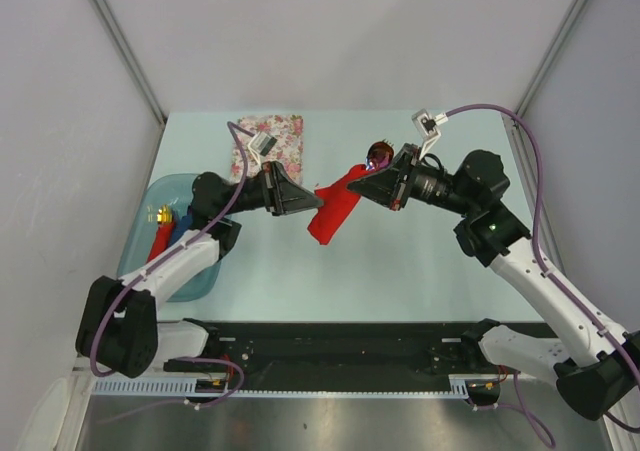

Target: Place the utensils on the paper napkin and roll it up

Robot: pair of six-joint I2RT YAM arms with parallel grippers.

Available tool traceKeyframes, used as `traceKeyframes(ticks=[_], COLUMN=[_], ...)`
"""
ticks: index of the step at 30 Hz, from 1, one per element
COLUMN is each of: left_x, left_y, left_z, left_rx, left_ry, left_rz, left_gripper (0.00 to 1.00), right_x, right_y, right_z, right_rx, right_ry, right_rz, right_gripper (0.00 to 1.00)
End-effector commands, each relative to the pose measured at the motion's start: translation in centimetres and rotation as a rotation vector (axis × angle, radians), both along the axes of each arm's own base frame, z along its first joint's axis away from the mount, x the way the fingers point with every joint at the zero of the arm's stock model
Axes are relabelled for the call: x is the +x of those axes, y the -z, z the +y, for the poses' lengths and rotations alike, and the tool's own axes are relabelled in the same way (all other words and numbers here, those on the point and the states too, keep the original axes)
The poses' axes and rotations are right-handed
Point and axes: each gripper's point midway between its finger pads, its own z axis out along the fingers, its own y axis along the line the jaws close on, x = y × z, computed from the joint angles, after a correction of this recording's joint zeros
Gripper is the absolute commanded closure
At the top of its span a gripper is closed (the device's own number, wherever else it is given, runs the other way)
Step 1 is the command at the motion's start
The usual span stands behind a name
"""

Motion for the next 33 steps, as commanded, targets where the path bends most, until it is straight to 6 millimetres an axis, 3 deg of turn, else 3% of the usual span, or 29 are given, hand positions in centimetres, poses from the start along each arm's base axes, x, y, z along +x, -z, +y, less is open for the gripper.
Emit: traceKeyframes(ticks=[1, 7, 15, 16, 18, 19, 21, 22, 23, 25, 26, 27, 28, 29, 30, 33], left_x=[-1.8, -4.9, -5.6, -5.7, -5.5, -4.5, -2.5, -0.5, 0.5, 2.1, 2.6, 2.9, 3.3, 3.3, 3.2, 3.0], left_y=[-1.2, -0.2, -1.0, -1.1, -1.1, -0.9, 0.1, -0.1, 0.9, -0.5, 0.0, -1.7, -2.0, -1.8, -3.3, -4.7], left_z=[-1.0, -3.1, -2.4, -2.2, -1.6, -0.9, 0.2, 1.9, 2.7, 4.8, 5.4, 6.0, 6.6, 7.2, 7.7, 9.5], left_rx=[-0.063, -0.053, -0.042, -0.032, -0.016, -0.006, 0.039, 0.058, 0.103, 0.141, 0.183, 0.203, 0.253, 0.311, 0.345, 0.456], left_ry=[0.071, 0.183, 0.213, 0.226, 0.208, 0.166, 0.076, -0.04, -0.096, -0.214, -0.252, -0.289, -0.331, -0.379, -0.42, -0.551], left_rz=[-0.011, 0.037, -0.009, -0.024, -0.04, -0.041, -0.036, -0.112, -0.05, -0.184, -0.157, -0.222, -0.342, -0.34, -0.408, -0.548], left_gripper=[1.0, 1.0, 0.99, 0.96, 0.8, 0.72, 0.66, 0.61, 0.58, 0.53, 0.52, 0.5, 0.47, 0.46, 0.44, 0.42], right_x=[-2.3, -2.2, -1.4, -1.4, -1.1, -1.2, -1.2, -1.0, -1.0, -0.5, -0.3, 0.1, 0.2, 0.3, 0.7, 1.4], right_y=[-5.6, -5.5, -4.6, -4.5, -4.6, -4.7, -4.7, -4.3, -4.1, -3.5, -2.7, -2.3, -2.0, -1.6, -1.4, -0.7], right_z=[0.0, 0.7, 0.1, 0.0, -0.2, -0.3, -0.4, -0.5, -0.6, -0.8, -0.8, -1.0, -1.0, -1.0, -1.1, -1.0], right_rx=[0.126, 0.119, 0.083, 0.082, 0.081, 0.082, 0.078, 0.07, 0.069, 0.068, 0.06, 0.057, 0.058, 0.054, 0.052, 0.042], right_ry=[-0.062, -0.082, -0.04, -0.041, -0.03, -0.029, -0.022, -0.016, -0.008, 0.014, 0.023, 0.043, 0.046, 0.052, 0.07, 0.091], right_rz=[-0.154, -0.186, -0.19, -0.184, -0.184, -0.184, -0.184, -0.171, -0.16, -0.119, -0.096, -0.077, -0.061, -0.053, -0.038, -0.012], right_gripper=[1.0, 1.0, 1.0, 1.0, 1.0, 1.0, 1.0, 1.0, 1.0, 1.0, 1.0, 1.0, 1.0, 1.0, 1.0, 1.0])
